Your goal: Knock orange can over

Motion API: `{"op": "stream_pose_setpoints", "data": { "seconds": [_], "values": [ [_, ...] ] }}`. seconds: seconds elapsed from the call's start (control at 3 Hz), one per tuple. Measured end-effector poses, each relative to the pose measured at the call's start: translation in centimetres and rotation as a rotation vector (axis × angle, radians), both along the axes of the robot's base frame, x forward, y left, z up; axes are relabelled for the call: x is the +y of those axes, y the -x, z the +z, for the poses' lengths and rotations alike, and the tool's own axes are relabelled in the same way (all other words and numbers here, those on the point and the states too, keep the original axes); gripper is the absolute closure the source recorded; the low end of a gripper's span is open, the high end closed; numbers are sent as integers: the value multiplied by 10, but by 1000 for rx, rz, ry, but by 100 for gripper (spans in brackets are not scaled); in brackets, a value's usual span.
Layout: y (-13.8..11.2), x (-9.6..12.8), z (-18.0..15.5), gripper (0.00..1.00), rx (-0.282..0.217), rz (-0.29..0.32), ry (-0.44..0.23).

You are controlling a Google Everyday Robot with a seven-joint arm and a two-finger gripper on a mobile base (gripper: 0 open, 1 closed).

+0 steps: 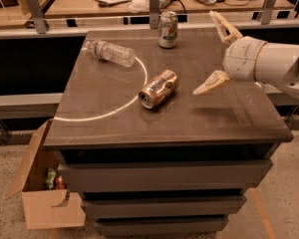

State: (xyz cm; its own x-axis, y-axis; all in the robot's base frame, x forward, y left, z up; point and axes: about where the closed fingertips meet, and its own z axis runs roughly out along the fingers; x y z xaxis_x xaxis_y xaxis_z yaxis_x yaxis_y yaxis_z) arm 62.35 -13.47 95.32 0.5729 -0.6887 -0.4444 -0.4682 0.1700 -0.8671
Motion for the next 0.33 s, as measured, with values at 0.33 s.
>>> {"op": "stream_pose_setpoints", "data": {
  "seconds": [0.33],
  "values": [
    [-4, -3, 1, 0, 13, -33, -17]
  ]
}}
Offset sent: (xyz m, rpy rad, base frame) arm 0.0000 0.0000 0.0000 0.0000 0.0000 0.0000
